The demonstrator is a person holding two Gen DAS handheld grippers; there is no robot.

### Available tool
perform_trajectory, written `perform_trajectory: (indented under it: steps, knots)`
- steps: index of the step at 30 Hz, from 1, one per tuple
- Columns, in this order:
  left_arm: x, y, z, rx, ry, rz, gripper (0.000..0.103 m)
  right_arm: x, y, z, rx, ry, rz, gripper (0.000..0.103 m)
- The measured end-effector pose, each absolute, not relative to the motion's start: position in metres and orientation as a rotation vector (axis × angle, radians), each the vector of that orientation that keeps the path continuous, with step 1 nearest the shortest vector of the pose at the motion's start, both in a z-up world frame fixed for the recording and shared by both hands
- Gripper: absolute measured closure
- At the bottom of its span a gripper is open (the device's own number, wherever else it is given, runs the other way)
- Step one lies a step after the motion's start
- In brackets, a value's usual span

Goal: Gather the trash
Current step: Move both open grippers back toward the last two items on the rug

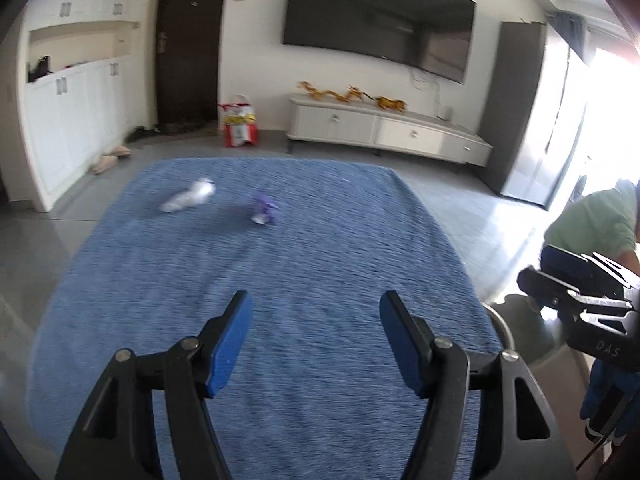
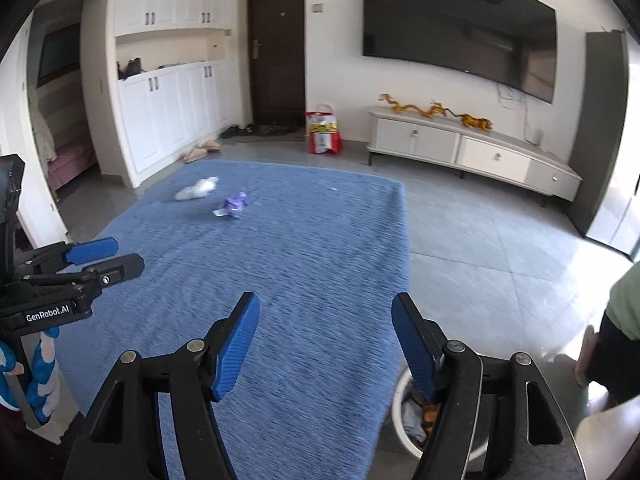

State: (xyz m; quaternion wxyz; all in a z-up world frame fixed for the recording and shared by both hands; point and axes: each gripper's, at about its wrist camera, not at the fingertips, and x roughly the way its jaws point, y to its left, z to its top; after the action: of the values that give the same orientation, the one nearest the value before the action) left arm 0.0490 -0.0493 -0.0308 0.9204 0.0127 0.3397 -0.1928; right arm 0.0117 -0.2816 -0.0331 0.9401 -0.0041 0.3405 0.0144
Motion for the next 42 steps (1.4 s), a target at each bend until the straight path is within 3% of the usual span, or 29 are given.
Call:
perform_trajectory:
  steps: [16,42]
  knots:
    - [0.057,0.021,-0.034,0.031,0.663,-0.216,0.039,0.040,-0.241,-0.043,-0.013,0.748,0.062,0.035]
    - [0.103,0.092,-0.089,-0.036,0.799,-0.083,0.039,0.123,-0.151,-0.078,-0.113,0.853,0.204,0.035]
